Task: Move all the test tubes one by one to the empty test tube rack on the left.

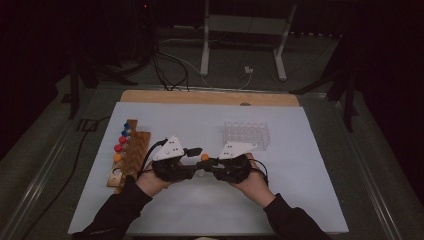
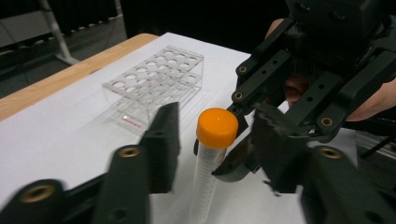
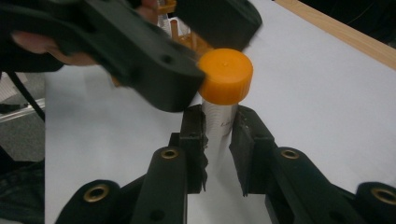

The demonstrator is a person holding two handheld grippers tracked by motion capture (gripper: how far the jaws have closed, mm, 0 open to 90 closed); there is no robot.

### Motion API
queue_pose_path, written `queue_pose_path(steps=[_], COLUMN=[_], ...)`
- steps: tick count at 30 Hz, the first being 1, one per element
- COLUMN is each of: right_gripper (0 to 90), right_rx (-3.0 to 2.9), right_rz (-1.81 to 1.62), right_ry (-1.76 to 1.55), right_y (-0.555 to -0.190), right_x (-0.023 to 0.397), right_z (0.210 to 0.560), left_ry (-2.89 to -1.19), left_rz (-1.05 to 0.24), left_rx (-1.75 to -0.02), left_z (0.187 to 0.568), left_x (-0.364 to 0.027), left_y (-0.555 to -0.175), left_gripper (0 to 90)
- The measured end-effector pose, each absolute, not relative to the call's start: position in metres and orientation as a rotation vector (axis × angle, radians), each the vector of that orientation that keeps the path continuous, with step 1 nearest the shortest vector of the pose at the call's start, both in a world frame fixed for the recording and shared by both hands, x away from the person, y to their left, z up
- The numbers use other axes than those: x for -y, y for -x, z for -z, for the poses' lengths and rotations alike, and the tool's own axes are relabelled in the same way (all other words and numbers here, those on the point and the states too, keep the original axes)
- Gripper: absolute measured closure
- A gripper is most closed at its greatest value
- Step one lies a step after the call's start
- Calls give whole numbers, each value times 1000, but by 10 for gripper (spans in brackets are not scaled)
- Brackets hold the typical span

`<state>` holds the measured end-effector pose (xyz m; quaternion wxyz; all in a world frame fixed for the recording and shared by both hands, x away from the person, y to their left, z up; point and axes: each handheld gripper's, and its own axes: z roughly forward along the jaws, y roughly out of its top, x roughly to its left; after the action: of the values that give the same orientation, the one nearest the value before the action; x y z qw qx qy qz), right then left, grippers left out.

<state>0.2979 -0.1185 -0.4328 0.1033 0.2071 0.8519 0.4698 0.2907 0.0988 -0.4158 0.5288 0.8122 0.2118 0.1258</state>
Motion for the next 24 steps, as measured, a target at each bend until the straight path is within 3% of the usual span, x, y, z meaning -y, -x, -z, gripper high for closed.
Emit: queue_pose_path(steps=[3, 6, 7, 14, 19, 24], right_gripper=[752, 721, 623, 205, 37, 0], right_rx=[-2511, -2497, -2486, -2374, -2309, -2293], right_rz=[-1388, -1397, -1418, -1478, -1528, -1540], right_ry=[-607, -615, -618, -698, -755, -761], right_y=[-297, -298, -298, -298, -300, -301], right_x=[119, 120, 122, 140, 157, 168], right_z=[432, 431, 431, 422, 420, 423], left_ry=[-1946, -1931, -1920, -1858, -1831, -1793], left_rz=[-299, -316, -322, -395, -487, -582], left_rx=[-492, -498, -499, -576, -636, -710], left_z=[418, 415, 412, 390, 375, 369], left_x=[-96, -98, -101, -141, -179, -217], left_y=[-292, -292, -292, -290, -278, -262], left_gripper=[701, 713, 714, 715, 715, 715])
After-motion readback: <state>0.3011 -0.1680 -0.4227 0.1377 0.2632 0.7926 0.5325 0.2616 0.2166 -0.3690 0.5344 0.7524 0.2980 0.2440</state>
